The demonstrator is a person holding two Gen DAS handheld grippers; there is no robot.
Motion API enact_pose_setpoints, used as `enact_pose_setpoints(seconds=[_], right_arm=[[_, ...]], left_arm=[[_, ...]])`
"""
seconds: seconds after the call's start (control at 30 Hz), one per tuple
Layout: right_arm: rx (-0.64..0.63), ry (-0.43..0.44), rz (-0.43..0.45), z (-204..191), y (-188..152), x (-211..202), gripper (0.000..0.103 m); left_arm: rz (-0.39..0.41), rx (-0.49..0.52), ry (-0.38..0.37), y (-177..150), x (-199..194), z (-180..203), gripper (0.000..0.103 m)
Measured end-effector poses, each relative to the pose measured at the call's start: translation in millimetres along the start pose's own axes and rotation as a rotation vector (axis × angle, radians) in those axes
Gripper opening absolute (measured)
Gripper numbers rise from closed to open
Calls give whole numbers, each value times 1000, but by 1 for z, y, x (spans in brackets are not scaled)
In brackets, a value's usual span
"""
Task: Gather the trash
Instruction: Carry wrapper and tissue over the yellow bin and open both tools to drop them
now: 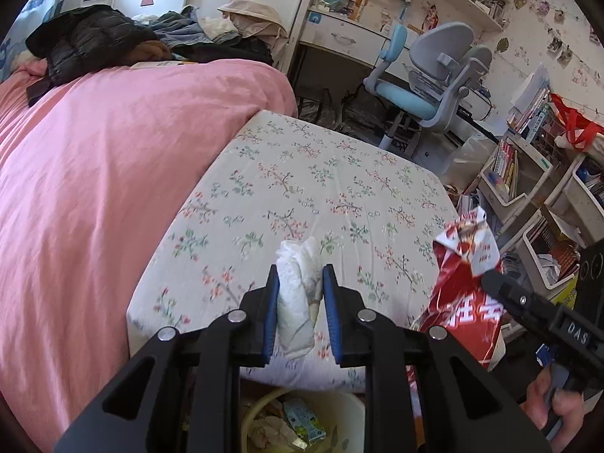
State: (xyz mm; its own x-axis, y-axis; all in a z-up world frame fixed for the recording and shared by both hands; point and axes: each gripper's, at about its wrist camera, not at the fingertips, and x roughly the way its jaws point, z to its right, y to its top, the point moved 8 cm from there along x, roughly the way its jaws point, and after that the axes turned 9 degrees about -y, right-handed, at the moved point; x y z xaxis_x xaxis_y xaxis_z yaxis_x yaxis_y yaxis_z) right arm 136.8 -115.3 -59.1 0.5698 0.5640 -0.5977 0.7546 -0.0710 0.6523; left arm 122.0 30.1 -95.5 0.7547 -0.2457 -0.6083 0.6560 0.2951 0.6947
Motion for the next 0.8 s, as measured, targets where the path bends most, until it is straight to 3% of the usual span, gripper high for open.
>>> enact_pose_setpoints(seconds=[0.23,0.47,0.8], right_arm=[[-44,-21,-13,-11,-39,-18,19],[-60,-49,-93,-11,-89,-18,19],[-71,-79,-152,-8,-119,-14,19]], left_arm=[[-2,-8,11,-25,-17,1,23],[-15,-9,5,-47,-28,4,23],[-36,-3,-5,-65,-33,8,23]])
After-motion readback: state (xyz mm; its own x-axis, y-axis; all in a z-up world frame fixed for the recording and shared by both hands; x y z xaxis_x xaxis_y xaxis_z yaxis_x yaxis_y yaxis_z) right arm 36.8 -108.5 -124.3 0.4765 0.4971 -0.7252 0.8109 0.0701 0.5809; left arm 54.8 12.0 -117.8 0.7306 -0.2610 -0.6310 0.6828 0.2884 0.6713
